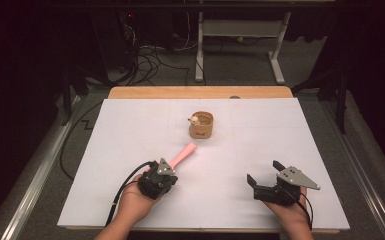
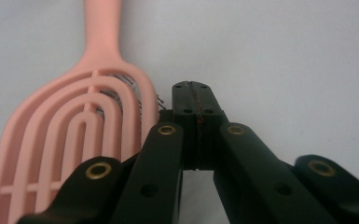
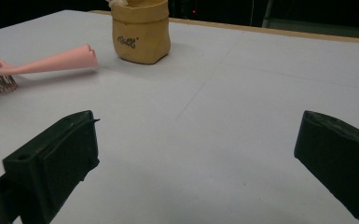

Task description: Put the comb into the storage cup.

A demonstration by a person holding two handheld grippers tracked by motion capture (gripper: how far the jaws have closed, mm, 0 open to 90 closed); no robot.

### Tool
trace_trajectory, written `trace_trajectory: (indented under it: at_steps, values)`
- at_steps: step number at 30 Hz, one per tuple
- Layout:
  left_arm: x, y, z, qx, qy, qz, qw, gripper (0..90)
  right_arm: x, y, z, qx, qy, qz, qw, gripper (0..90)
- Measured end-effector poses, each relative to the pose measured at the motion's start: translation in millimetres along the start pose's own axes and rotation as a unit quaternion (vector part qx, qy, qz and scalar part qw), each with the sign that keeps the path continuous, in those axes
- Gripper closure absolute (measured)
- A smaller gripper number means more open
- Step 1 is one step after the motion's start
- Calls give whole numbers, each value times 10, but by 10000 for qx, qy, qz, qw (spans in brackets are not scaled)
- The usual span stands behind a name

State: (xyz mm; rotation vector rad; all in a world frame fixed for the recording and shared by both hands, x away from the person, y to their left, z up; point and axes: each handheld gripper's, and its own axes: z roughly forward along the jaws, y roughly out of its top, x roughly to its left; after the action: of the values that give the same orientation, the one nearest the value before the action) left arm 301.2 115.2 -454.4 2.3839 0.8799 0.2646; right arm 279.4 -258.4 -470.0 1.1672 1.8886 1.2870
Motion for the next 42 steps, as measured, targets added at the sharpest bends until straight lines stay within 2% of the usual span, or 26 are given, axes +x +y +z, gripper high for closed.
trace_trajectory:
  at_steps: [7,12,15,16,17,18,19,20,21,24,26,27,28,30,33,34,35,38,40,42]
  values:
    - [22,-76,-41,-46,4,-14,10000,900,-3,-1,-4,-3,-9,3,10000,4]
    - [93,-178,-92,-123,-40,-118,9998,900,-14,-5,-8,-7,-23,20,10000,4]
    - [116,-213,-113,-218,-66,-152,9996,900,-13,-7,-10,6,-23,30,10000,4]
    - [129,-246,-148,-427,-177,-120,9989,900,-14,-7,-10,4,-24,30,10000,4]
    - [129,-246,-148,-427,-177,-120,9989,900,-14,-7,-10,4,-24,30,10000,4]
    - [128,-278,-194,-722,-361,22,9967,884,-18,-8,-9,-6,-36,36,10000,4]
    - [125,-289,-219,-827,-428,81,9956,875,-20,-8,-10,-5,-39,43,10000,4]
    - [125,-289,-219,-827,-428,81,9956,861,-20,-8,-10,-5,-39,43,10000,4]
    - [122,-309,-277,-1068,-505,185,9928,846,-27,-9,-15,-5,-48,74,10000,4]
    - [163,-342,-371,-1356,-547,156,9891,806,-37,-8,-23,-17,-65,96,9999,4]
    - [186,-355,-401,-1418,-502,140,9885,767,-40,-8,-26,-22,-67,107,9999,4]
    - [233,-388,-449,-1533,-389,98,9874,752,-43,-8,-29,-27,-85,118,9999,3]
    - [233,-388,-449,-1533,-389,98,9874,739,-43,-8,-29,-27,-85,118,9999,3]
    - [342,-464,-514,-1690,-317,-105,9850,704,-43,-8,-36,-33,-99,124,9999,3]
    - [409,-537,-544,-1814,-284,-248,9827,655,-42,-8,-39,-31,-104,133,9999,3]
    - [409,-537,-544,-1814,-284,-248,9827,648,-42,-8,-39,-31,-104,133,9999,3]
    - [445,-583,-555,-1904,-279,-335,9807,633,-42,-9,-39,-28,-109,134,9998,3]
    - [488,-651,-560,-1974,-232,-436,9791,595,-41,-10,-38,-26,-117,123,9999,4]
    - [519,-702,-556,-2043,-260,-554,9770,565,-42,-9,-38,-26,-116,116,9999,3]
    - [536,-730,-552,-2063,-254,-606,9763,552,-43,-10,-37,-25,-117,116,9999,3]
